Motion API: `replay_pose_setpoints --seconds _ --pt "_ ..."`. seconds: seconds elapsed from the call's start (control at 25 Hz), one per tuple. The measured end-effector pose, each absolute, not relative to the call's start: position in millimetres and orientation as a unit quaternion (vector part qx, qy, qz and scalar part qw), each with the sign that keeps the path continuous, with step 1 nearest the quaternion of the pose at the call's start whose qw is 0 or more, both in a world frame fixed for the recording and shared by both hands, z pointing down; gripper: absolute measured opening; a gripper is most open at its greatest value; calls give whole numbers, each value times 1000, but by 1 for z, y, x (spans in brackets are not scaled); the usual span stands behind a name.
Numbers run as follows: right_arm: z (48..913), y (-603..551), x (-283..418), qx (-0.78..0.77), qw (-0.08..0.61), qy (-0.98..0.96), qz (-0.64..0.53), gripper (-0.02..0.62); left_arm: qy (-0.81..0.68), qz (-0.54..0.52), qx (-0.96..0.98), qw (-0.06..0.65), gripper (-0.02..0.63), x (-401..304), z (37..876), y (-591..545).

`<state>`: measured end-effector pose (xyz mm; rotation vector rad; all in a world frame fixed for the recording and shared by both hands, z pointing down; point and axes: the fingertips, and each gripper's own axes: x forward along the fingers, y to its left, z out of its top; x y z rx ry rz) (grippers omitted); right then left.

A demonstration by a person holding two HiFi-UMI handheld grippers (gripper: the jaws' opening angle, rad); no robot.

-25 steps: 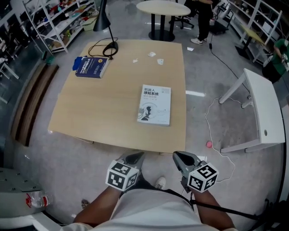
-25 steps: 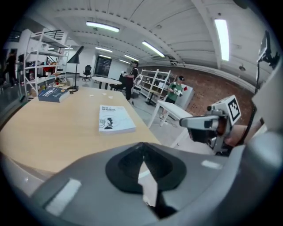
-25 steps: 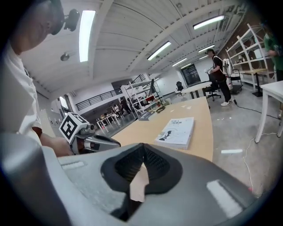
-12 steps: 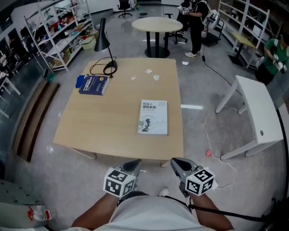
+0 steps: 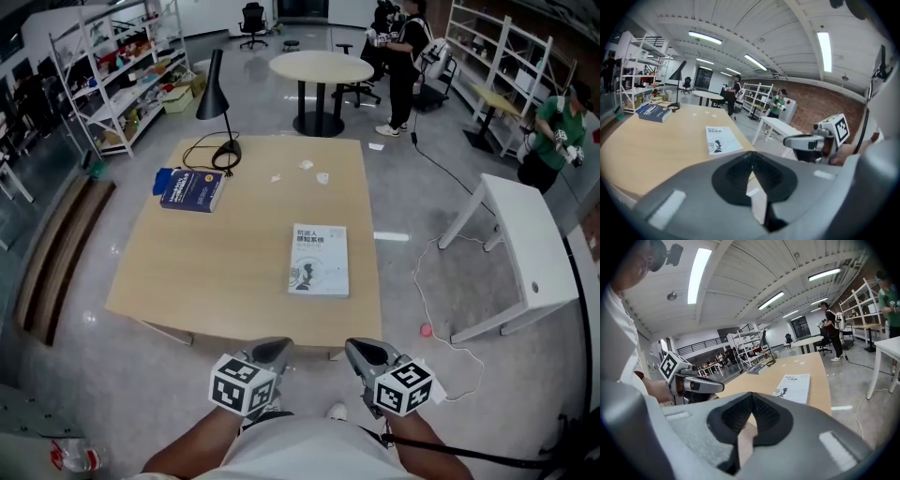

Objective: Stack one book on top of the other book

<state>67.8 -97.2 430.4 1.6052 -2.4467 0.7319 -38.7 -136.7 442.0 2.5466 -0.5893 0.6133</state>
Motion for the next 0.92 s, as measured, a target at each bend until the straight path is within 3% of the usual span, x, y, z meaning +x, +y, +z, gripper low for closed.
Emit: replay_pose_setpoints --seconds 0.92 --pt "426 -89 56 534 67 -809 236 0 -219 229 921 227 3 -54 438 -131"
